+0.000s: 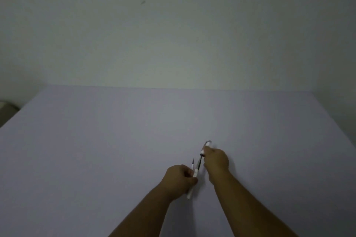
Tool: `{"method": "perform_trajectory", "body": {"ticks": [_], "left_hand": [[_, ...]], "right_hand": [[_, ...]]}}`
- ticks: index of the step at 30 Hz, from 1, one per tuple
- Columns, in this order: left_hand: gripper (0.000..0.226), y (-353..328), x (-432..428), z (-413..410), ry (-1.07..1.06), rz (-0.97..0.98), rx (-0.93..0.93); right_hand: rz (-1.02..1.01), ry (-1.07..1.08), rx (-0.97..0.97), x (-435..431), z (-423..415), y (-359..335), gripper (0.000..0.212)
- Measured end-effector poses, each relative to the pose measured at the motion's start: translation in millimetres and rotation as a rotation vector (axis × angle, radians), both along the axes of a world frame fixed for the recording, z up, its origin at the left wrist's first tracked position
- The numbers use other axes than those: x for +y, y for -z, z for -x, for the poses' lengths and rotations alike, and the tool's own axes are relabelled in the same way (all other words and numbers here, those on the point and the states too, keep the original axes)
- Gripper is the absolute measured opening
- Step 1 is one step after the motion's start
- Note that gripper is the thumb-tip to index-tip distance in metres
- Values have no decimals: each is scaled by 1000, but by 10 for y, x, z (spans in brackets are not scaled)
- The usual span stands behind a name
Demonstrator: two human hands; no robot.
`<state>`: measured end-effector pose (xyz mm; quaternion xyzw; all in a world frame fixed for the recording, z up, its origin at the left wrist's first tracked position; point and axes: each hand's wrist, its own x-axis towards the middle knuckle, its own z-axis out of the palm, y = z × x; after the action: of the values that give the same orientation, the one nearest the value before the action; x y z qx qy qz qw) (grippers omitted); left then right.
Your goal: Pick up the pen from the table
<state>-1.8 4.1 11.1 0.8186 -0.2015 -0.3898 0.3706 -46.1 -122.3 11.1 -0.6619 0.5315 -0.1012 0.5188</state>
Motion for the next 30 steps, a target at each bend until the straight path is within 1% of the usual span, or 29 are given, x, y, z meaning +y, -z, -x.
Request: {"method": "perform_trajectory", "body": {"ticks": [1,3,5,7,9,11,15,17,20,21,23,24,25,27,30], "left_hand": [[17,21,32,12,-3,-8,21],[16,79,92,12,-81,5,61],[9,124,126,-10,-164,13,72],[5,141,126,-30,-203,17,67],[6,150,112,-36,-210,14,57],[8,152,99,-32,-203,16,60],[10,147,107,-16,-195,13,55],[8,135,117,-2,-181,3,32],[6,83,123,14,-124,-25,-66],[6,57,122,21,-102,-31,-108],[6,-5,111,50,-62,-27,-171],[5,-38,100,75,-41,-21,-186],[5,-71,91,107,-25,-12,-186],[11,-134,77,168,-18,5,-154],[11,-215,97,200,-22,39,-95]], "right_hand": [[25,12,2,-66,20,-10,49],[84,-85,53,-177,76,-8,47],[195,-258,200,-192,139,66,41],[277,-396,333,-119,218,189,38],[314,-476,390,-21,290,296,36],[335,-491,399,31,337,364,34],[307,-443,350,63,377,422,33],[277,-416,315,69,393,408,28],[286,-315,191,83,398,324,30],[259,-271,135,84,390,280,34],[104,-228,34,102,363,167,43],[26,-236,-6,123,352,112,43],[-21,-254,-38,145,346,61,41],[-45,-272,-72,163,341,-12,42],[-84,-262,-124,143,375,-100,30]]}}
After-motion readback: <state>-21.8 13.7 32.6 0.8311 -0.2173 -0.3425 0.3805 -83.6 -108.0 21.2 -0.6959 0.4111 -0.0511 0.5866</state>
